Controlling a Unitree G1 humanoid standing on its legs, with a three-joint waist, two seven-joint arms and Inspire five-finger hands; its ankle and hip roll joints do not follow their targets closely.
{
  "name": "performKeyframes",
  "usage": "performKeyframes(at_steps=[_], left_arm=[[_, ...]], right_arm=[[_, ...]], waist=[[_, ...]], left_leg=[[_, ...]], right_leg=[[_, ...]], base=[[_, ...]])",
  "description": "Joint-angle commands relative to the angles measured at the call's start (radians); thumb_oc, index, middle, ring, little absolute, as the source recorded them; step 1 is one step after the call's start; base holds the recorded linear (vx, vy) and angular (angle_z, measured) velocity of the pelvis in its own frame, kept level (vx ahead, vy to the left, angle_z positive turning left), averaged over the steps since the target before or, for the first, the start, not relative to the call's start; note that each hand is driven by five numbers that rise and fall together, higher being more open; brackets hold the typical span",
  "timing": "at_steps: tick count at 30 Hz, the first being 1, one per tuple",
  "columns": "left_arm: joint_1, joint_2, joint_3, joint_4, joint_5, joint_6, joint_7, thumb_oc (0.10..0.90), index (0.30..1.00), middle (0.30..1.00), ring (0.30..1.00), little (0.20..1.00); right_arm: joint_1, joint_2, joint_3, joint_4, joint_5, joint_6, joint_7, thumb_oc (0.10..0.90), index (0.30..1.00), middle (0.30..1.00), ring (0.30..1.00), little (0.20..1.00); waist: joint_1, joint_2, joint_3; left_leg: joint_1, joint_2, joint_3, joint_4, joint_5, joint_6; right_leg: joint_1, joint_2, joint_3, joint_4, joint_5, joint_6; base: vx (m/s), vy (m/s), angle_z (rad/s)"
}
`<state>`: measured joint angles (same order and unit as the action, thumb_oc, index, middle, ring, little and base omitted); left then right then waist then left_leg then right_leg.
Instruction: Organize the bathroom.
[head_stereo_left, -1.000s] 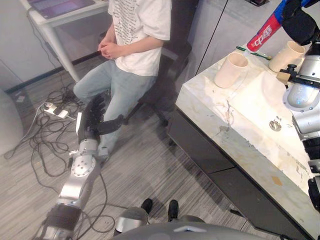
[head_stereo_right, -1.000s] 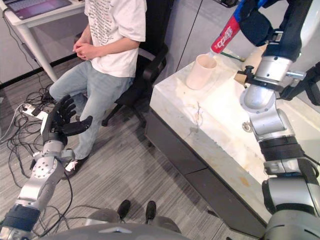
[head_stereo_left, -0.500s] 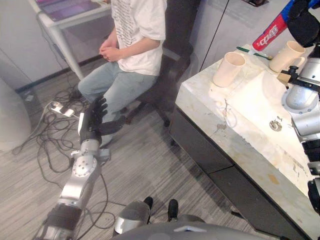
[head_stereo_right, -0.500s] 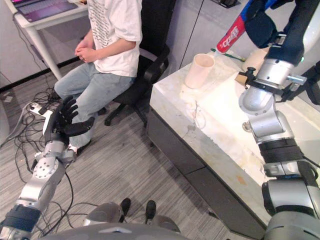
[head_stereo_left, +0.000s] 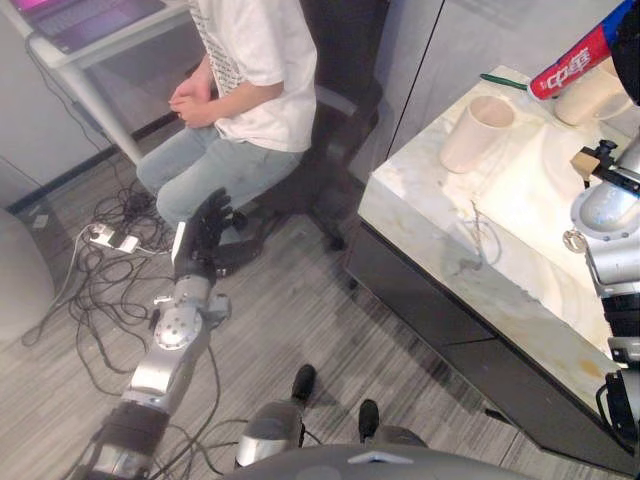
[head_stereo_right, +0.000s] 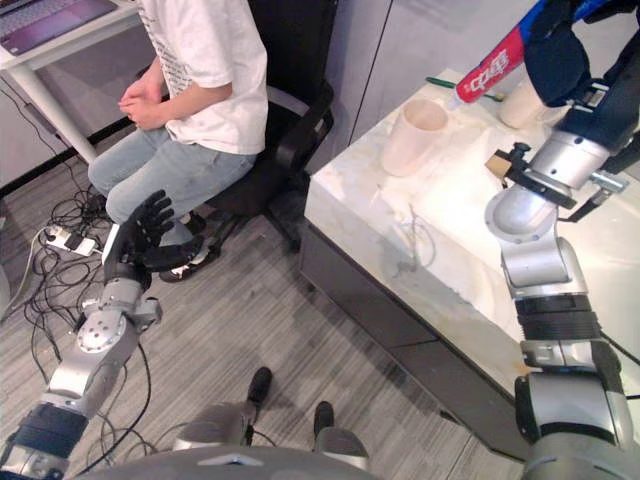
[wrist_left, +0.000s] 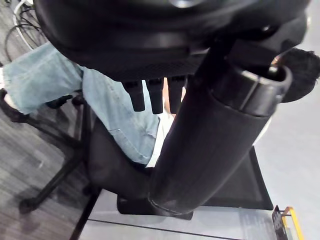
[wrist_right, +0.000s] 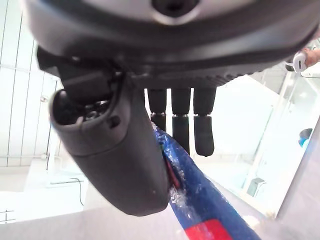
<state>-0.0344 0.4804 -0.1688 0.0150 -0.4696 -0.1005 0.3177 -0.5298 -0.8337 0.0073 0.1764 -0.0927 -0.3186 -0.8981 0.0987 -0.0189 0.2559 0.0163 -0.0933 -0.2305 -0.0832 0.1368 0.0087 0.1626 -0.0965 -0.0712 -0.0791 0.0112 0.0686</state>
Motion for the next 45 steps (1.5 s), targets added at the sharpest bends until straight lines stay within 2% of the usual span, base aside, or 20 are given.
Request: performKeyframes(at_steps=[1, 14, 26, 35, 43, 45], left_arm=[[0.028, 0.054, 0.031, -0.089, 0.014, -0.069, -0.002, 0.800, 0.900, 0.900, 0.900, 0.900], [0.072, 0.069, 0.036, -0.098, 0.003, -0.071, -0.027, 0.800, 0.900, 0.900, 0.900, 0.900], [0.074, 0.076, 0.028, -0.100, -0.001, -0.070, -0.028, 0.800, 0.900, 0.900, 0.900, 0.900], [0.089, 0.081, 0.030, -0.107, -0.001, -0.066, -0.040, 0.800, 0.900, 0.900, 0.900, 0.900], [0.093, 0.088, 0.034, -0.112, -0.004, -0.062, -0.047, 0.800, 0.900, 0.900, 0.900, 0.900], [0.111, 0.088, 0.047, -0.117, -0.003, -0.059, -0.059, 0.800, 0.900, 0.900, 0.900, 0.900]], right_arm=[[-0.039, -0.077, -0.023, -0.068, -0.005, -0.063, -0.015, 0.400, 0.300, 0.300, 0.300, 0.300], [0.003, -0.056, -0.028, -0.054, 0.015, -0.037, 0.039, 0.400, 0.300, 0.300, 0.300, 0.300], [0.039, -0.056, -0.055, -0.076, -0.003, -0.033, 0.014, 0.400, 0.300, 0.300, 0.300, 0.300], [0.036, -0.051, -0.053, -0.043, -0.021, -0.026, -0.026, 0.400, 0.300, 0.300, 0.300, 0.300], [0.021, -0.054, -0.028, 0.003, 0.020, 0.009, 0.036, 0.400, 0.300, 0.300, 0.300, 0.300], [0.042, -0.036, -0.014, 0.018, 0.056, 0.034, 0.084, 0.400, 0.300, 0.300, 0.300, 0.300]], waist=[[0.035, -0.046, -0.203], [0.054, -0.052, -0.197], [0.043, -0.053, -0.198], [0.056, -0.052, -0.196], [0.067, -0.053, -0.193], [0.072, -0.053, -0.185]], left_leg=[[0.009, 0.026, 0.002, 0.001, -0.074, 0.007], [0.026, 0.023, 0.018, 0.008, -0.102, 0.028], [0.034, 0.021, 0.029, 0.014, -0.119, 0.038], [0.033, 0.018, 0.026, 0.021, -0.125, 0.040], [0.033, 0.015, 0.019, 0.021, -0.126, 0.042], [0.032, 0.012, 0.018, 0.022, -0.127, 0.045]], right_leg=[[-0.054, 0.049, -0.047, 0.053, -0.014, -0.029], [-0.048, 0.025, -0.066, 0.077, -0.026, -0.011], [-0.054, 0.022, -0.055, 0.093, -0.032, -0.004], [-0.054, 0.018, -0.063, 0.092, -0.029, -0.002], [-0.057, 0.015, -0.073, 0.093, -0.029, 0.000], [-0.061, 0.013, -0.077, 0.097, -0.026, 0.000]], base=[[0.06, 0.014, -0.01], [0.07, 0.014, -0.01], [0.02, 0.003, -0.06], [0.02, -0.006, -0.01], [0.01, 0.002, 0.00], [0.07, 0.010, 0.01]])
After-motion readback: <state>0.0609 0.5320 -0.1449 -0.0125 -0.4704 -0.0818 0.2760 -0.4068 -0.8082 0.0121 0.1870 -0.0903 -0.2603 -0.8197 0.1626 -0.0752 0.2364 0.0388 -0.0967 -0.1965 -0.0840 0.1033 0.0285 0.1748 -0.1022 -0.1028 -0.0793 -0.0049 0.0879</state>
